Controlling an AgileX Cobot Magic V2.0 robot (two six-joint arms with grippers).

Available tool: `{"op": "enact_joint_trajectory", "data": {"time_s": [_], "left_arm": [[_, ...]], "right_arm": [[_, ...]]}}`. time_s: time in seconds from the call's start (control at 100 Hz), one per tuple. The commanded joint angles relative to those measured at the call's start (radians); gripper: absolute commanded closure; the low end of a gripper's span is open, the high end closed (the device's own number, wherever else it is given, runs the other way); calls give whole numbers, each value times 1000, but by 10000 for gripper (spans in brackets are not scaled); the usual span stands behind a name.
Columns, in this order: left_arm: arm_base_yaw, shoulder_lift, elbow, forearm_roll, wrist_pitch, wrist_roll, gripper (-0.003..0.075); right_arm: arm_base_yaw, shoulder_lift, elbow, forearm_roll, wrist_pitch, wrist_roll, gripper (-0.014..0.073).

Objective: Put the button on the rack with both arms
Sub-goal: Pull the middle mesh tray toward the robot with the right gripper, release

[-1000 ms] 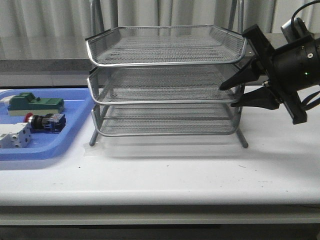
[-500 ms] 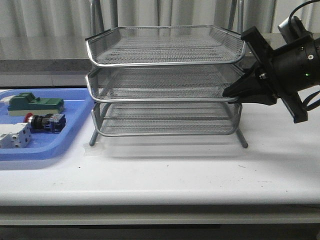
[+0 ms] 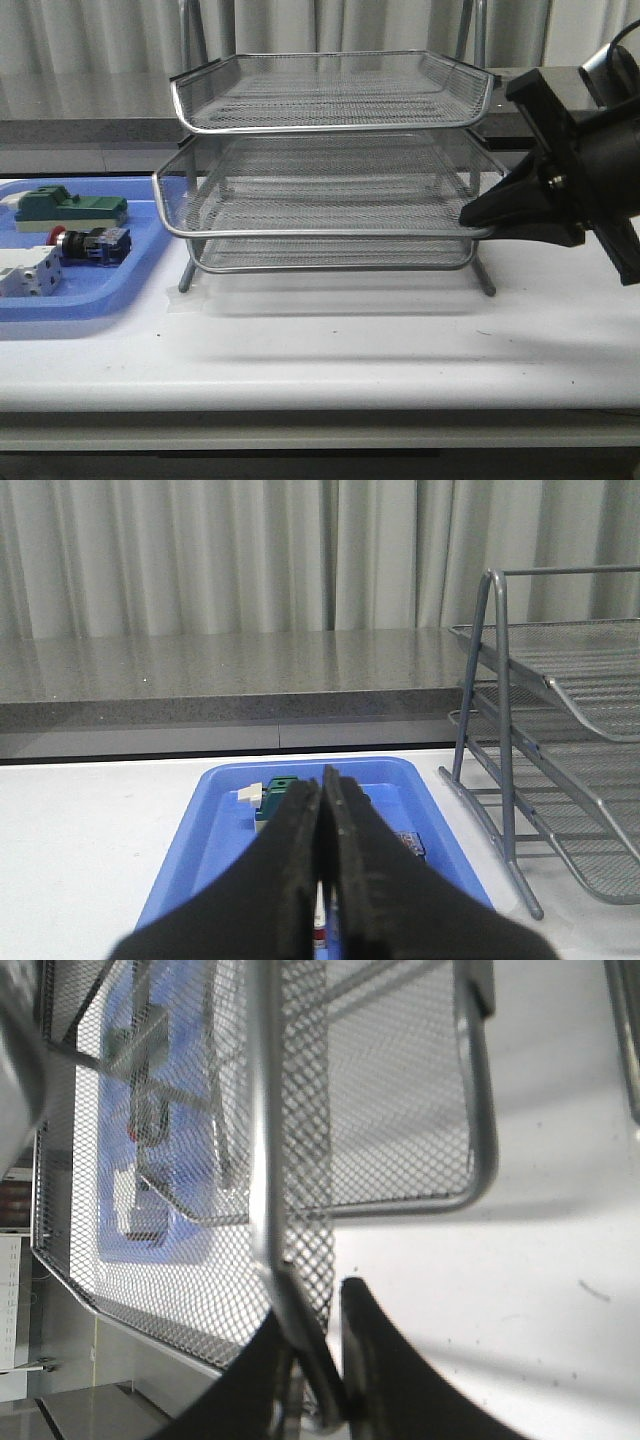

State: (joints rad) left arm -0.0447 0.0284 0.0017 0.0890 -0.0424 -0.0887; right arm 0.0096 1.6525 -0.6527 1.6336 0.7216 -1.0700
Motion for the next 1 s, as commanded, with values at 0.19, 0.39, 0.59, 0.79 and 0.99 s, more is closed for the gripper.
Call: {"op": "enact_joint_trajectory", "data": {"time_s": [0.19,0.39,0.59,0.79,0.99], "left_arm": [[2,9,46,-4,-74,-7,740],[2,9,46,-4,-74,-7,740],[2,9,46,-4,-74,-7,740],[2,9,46,-4,-74,-7,740],[2,9,46,-4,-74,-7,740]], "right_arm": [[1,-162,165,-44,-53,-4,653],[1,-239,193,-44,-91,-4,652],[1,-264,193,-44,-116,-6,519],[1,-268,193,-50,-94,-31,170],[1,-324,193,-131,-90,-34,127]]}}
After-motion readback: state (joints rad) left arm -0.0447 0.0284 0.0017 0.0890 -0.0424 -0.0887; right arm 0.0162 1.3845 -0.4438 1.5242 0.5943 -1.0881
